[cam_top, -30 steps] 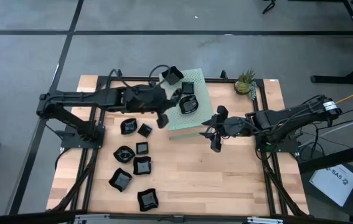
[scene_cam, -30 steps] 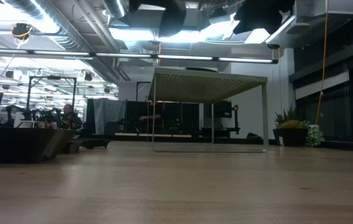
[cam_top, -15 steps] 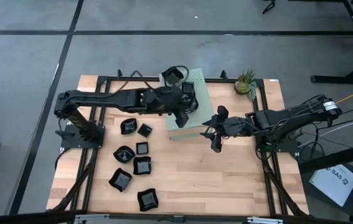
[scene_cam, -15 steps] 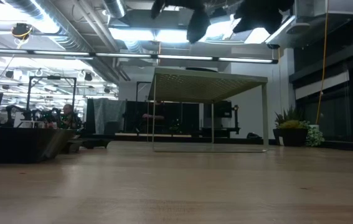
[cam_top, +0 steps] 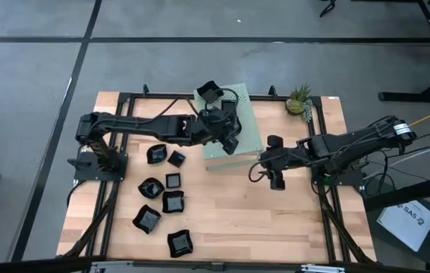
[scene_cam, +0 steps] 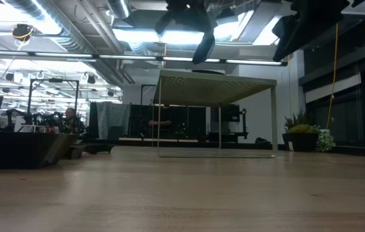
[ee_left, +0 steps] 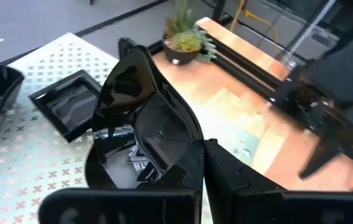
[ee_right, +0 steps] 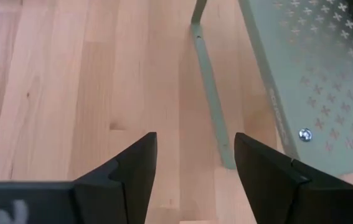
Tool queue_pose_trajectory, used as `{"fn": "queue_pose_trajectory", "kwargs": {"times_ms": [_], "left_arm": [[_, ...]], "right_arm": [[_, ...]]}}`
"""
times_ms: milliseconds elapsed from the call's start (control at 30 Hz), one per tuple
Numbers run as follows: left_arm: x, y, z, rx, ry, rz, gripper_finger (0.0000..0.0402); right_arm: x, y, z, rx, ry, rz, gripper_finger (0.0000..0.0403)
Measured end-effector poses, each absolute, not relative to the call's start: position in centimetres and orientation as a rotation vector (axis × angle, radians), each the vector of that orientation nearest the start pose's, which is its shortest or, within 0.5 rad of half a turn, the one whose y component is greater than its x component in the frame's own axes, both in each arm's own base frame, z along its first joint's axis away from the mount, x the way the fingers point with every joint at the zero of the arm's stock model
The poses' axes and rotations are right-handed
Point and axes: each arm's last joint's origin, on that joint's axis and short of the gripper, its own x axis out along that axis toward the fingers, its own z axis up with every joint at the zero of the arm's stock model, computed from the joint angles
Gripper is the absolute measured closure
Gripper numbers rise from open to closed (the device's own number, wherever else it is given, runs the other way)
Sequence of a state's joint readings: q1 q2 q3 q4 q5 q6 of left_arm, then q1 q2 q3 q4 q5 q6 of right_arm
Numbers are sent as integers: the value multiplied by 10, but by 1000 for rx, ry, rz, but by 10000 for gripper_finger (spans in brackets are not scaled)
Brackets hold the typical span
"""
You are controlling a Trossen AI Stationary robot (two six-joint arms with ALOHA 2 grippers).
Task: Pick & Place Mini shaped plates
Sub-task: Stack the black leaf shaped plate on top of the black leaf shape plates on the shelf
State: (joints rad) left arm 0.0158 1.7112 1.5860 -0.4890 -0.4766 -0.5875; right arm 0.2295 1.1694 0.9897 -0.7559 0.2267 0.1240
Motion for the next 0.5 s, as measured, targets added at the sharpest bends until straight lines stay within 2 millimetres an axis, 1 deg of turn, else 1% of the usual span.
{"fn": "queue_pose_trajectory", "kwargs": {"times_ms": [133,267,500], "left_arm": [[384,21,339,-432,430,668,399],[390,21,328,-411,449,704,399],[398,22,320,-454,451,685,398]], "right_arm": [[221,45,285,-112,908,-33,191],[221,45,285,-111,908,-33,191],[221,46,285,-106,909,-24,191]]}}
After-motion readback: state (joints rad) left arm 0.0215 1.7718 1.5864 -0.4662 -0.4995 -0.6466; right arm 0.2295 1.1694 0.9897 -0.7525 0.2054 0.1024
